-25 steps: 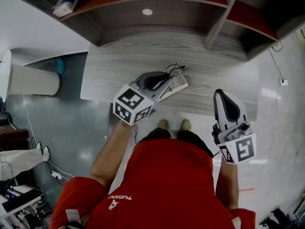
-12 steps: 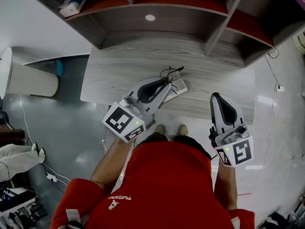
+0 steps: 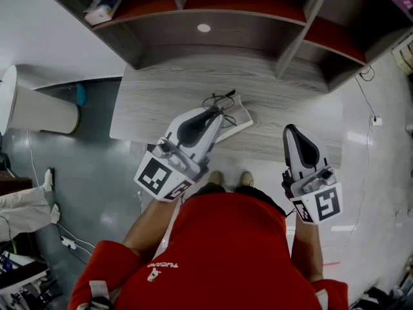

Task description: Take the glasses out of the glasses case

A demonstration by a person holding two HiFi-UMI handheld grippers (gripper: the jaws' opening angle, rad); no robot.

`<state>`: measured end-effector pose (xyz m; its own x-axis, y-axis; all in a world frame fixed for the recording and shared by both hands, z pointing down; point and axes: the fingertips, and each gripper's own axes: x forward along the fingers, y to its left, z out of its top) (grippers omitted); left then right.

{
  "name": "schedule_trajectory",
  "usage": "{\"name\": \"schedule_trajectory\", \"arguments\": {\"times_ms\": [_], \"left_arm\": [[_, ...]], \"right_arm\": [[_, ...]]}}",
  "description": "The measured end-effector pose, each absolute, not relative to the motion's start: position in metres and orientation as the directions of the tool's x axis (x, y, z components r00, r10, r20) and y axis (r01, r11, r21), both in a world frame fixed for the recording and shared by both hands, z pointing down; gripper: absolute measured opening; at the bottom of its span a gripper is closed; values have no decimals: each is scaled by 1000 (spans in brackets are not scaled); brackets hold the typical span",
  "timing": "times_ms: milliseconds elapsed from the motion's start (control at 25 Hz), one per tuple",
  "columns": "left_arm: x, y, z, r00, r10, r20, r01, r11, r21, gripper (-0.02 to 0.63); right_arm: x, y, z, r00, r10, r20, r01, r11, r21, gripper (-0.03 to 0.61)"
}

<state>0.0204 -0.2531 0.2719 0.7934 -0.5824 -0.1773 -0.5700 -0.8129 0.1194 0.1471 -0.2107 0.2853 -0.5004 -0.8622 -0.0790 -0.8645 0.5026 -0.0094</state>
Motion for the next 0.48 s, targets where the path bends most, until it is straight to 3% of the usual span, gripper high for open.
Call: {"name": "schedule_trajectory", "arguments": {"times_ms": [480], "left_arm": [[18,-250,270,787,-587,-192,-575,-810,119,40]], "right_arm": [[145,-209,288,-503,-862,-68,-864,504,2,3]]}}
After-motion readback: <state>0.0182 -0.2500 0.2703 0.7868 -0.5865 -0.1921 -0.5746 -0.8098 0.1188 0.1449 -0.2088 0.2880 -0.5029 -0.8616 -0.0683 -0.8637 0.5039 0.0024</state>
